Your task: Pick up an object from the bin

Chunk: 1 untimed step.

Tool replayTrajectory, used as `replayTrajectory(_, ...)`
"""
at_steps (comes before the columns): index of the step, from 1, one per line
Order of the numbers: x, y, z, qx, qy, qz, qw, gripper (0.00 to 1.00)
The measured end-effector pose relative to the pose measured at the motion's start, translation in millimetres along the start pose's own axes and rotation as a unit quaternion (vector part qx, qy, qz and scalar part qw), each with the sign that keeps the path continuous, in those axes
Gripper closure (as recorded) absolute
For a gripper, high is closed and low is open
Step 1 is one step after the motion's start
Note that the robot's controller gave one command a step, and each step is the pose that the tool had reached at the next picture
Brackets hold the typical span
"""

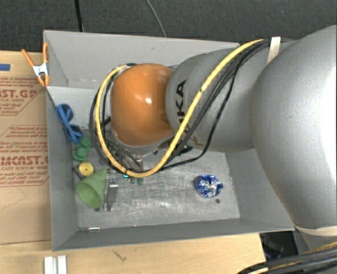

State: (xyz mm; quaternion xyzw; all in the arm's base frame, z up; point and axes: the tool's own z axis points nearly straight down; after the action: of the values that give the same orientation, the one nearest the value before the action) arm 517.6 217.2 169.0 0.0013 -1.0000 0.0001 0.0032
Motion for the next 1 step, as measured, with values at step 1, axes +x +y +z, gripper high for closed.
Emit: replayTrajectory(1, -3.9, 12.1, 93.0, -0.002, -0.0107, 0.104, 0.9945, 0.00)
